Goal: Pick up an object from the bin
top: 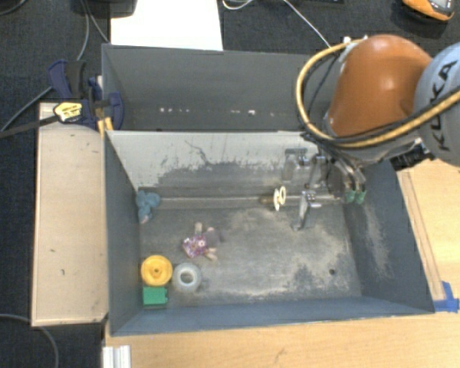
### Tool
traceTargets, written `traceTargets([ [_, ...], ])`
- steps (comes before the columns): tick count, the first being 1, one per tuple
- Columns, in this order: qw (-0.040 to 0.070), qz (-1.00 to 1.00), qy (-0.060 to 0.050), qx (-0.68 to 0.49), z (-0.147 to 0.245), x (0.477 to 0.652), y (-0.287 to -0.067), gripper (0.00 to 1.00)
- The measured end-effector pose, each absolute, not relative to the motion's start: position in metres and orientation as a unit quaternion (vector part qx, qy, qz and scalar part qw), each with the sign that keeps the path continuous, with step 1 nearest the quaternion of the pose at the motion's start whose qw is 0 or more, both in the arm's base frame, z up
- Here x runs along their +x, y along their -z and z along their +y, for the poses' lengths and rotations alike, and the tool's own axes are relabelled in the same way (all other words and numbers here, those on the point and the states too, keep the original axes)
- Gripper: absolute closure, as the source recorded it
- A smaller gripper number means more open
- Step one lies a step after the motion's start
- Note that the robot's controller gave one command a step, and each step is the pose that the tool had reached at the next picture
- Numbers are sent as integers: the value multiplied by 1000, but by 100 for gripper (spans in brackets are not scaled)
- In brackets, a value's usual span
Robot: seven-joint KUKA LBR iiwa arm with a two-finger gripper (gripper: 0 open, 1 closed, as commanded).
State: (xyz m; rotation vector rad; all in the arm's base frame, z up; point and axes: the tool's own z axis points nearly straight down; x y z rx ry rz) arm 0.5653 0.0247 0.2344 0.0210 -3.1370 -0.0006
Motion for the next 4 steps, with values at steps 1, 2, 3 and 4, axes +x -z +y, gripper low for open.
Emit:
traceTargets([
  [1, -2, -1000, 0, 6, 25, 567, -239, 0],
  [2, -2, -998, 1, 66, 83, 586, -120, 0],
  [3, -4, -998, 1, 56, 76, 592, -161, 0],
  [4, -2, -962, 2, 273, 153, 576, -99, 0],
])
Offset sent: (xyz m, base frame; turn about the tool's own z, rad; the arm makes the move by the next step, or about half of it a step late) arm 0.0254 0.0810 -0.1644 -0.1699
